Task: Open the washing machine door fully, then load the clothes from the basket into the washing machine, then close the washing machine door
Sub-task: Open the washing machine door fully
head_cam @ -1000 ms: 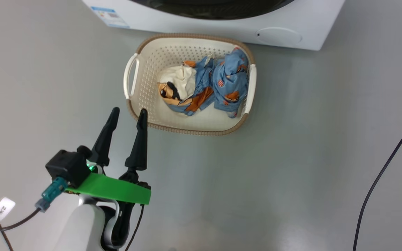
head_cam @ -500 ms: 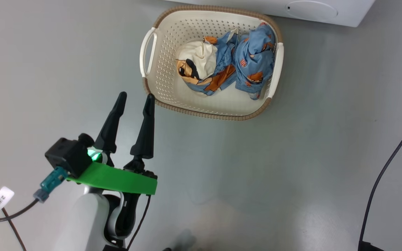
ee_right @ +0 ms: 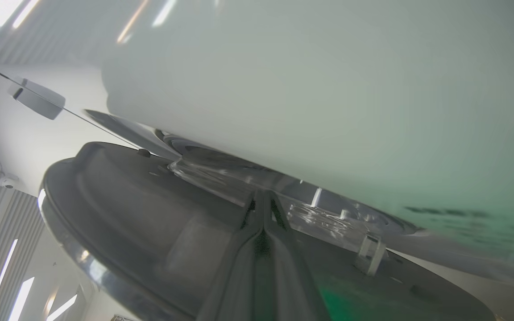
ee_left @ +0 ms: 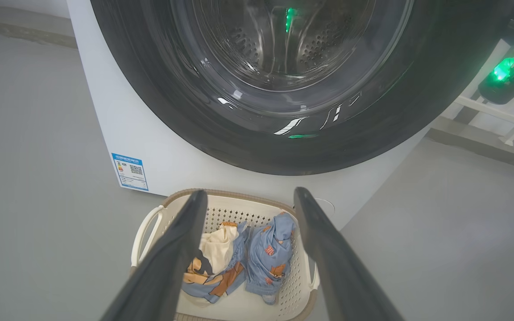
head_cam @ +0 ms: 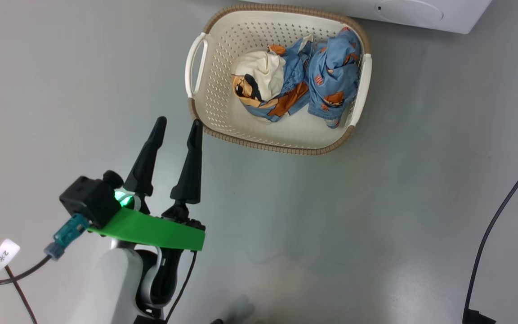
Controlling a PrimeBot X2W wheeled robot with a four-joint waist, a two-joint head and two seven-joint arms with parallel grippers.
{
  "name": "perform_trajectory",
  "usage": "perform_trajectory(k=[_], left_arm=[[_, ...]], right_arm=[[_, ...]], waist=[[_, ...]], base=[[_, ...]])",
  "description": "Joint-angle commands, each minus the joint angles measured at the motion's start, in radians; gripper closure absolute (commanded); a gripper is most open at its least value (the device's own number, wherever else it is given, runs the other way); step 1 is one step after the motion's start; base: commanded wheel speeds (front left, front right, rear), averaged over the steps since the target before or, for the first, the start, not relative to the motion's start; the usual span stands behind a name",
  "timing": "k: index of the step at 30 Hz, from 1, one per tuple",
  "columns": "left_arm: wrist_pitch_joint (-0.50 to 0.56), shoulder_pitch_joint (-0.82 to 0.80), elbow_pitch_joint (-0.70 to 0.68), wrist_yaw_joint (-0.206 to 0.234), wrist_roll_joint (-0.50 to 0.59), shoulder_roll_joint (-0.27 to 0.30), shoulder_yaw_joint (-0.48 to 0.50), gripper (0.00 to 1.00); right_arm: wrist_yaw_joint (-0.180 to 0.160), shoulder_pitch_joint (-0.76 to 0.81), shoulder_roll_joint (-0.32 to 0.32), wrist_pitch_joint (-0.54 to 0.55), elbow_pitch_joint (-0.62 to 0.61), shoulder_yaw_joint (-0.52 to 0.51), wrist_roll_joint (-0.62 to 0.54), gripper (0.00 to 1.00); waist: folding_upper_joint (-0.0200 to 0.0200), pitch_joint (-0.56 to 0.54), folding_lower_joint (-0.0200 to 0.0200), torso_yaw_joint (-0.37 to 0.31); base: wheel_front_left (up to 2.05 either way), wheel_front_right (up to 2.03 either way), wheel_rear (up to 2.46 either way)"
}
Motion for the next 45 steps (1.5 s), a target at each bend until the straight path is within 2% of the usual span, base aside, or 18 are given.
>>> perform_trajectory(k=[1, 18, 28, 35, 45], left_arm=[[-0.006, -0.001, -0.016, -0.002, -0.001, 0.030, 0.032, 0.00], [-0.006, 0.042, 0.012, -0.002, 0.085, 0.031, 0.051, 0.00], [-0.006, 0.103, 0.030, -0.002, 0.101, 0.046, 0.070, 0.00], [-0.006, 0.164, 0.028, -0.002, 0.110, 0.085, 0.078, 0.00], [-0.006, 0.213, 0.025, -0.002, 0.116, 0.091, 0.091, 0.00]], right_arm=[[0.002, 0.035, 0.043, 0.015, -0.043, 0.018, -0.009, 1.00], [0.002, 0.234, 0.064, 0.056, -0.123, 0.069, 0.029, 1.00], [0.002, 0.386, 0.104, 0.088, -0.203, 0.117, 0.054, 1.00], [0.002, 0.486, 0.140, 0.094, -0.258, 0.145, 0.070, 1.00], [0.002, 0.586, 0.184, 0.123, -0.320, 0.190, 0.077, 1.00]], waist=[[0.0000, -0.011, -0.0001, -0.007], [0.0000, -0.143, -0.0001, -0.055], [0.0000, -0.244, -0.0001, -0.091], [0.0000, -0.325, -0.0001, -0.111], [0.0000, -0.384, -0.0001, -0.102]], base=[[0.00, 0.00, 0.00], [0.00, 0.00, 0.00], [0.00, 0.00, 0.00], [0.00, 0.00, 0.00], [0.00, 0.00, 0.00]])
